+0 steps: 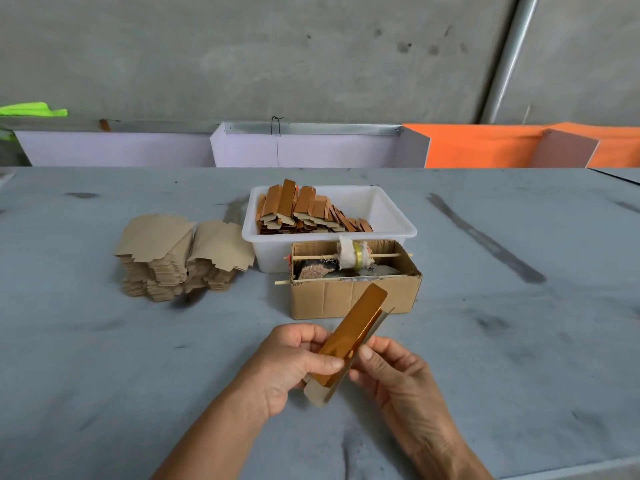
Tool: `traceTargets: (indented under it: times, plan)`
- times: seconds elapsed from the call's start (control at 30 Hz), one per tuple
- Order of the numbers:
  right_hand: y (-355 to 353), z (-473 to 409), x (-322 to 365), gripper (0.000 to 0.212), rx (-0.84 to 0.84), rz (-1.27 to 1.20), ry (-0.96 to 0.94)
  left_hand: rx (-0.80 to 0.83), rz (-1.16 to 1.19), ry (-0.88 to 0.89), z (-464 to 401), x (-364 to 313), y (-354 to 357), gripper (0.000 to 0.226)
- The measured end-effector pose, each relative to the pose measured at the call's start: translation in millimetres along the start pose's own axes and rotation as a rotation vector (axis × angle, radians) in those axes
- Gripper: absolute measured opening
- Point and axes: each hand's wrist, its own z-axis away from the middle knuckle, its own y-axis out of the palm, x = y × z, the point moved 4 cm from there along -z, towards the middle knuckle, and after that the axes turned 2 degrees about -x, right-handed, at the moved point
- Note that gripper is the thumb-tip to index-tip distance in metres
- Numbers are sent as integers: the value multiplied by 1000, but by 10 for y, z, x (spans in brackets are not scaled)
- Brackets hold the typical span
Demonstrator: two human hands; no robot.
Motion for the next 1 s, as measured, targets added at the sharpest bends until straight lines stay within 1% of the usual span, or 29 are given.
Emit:
traceTargets:
  times: [0.07, 0.23, 0.33, 0.47, 0.57, 0.63, 0.7, 0.8, 0.83, 0.87, 0.93, 1.0]
  plan:
    - [-17, -7, -8, 21, -24, 18, -10, -3, -11, 17, -3, -3, 9, 19]
    - [-48, -20, -28, 9, -67, 111, -19, -9, -75, 57, -7, 4, 54, 20]
    - [-65, -47, -44, 10, -133, 185, -23, -4, -86, 70, -29, 25, 68, 18]
    - [-62, -68, -37, 13, -213, 192, -46, 8, -61, 84, -39, 31, 118, 10]
    - [-58, -64, -36, 14, -249, 203, -42, -31, -88, 113, -61, 46, 131, 20]
    - [-54, -61, -32, 17, -258, 228, -26, -60, -86, 93, -95, 58, 118, 27]
    - [-63, -64, 7, 15, -260, 253, -34, -42, -103, 69, -125, 55, 106, 29]
    - [-136, -88, 118, 5, -274, 300, -81, 17, -188, 51, -152, 23, 81, 30]
    - [-152, -97, 147, 3, -275, 325, -91, 14, -194, 52, -155, 9, 68, 31]
    - [-166, -107, 160, 3, -285, 340, -95, -11, -181, 55, -167, 1, 56, 31]
    - [-190, -127, 156, 5, -335, 323, -93, -111, -95, 63, -201, 16, 38, 35]
    - [-193, -149, 143, 8, -395, 275, -92, -234, 87, 42, -229, 66, 47, 40]
